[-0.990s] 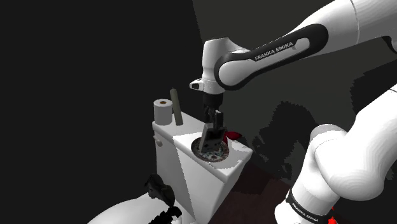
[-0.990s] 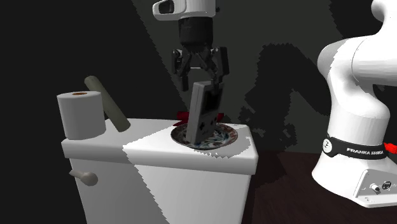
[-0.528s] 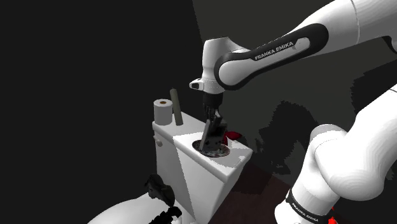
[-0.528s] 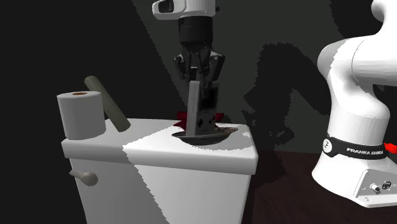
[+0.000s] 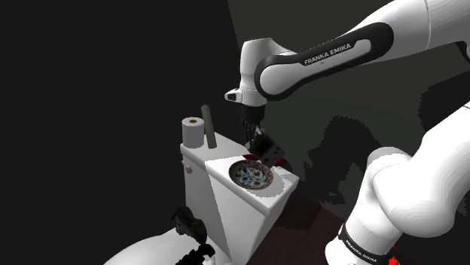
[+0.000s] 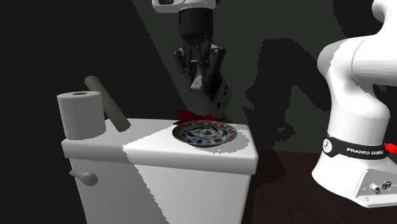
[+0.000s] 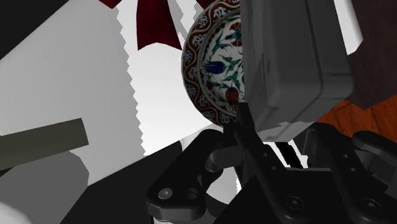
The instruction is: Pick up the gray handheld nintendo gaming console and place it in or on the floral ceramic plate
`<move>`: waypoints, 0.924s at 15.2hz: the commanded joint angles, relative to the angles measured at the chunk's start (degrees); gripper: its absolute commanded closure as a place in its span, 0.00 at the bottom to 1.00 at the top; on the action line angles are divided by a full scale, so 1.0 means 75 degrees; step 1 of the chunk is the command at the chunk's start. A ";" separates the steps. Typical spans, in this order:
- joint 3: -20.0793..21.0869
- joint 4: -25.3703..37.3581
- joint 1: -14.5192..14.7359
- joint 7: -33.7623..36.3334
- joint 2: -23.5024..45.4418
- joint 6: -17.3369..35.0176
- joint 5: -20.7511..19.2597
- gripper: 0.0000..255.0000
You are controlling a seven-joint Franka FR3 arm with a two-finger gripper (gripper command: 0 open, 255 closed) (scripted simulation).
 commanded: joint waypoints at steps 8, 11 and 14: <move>0.0059 0.0706 0.0015 -0.0042 -0.0279 -0.0984 0.0041 1.00; 0.0076 0.0968 0.0020 -0.0058 -0.0337 -0.1303 0.0055 1.00; 0.0093 0.1243 0.0025 -0.0075 -0.0378 -0.1619 0.0068 1.00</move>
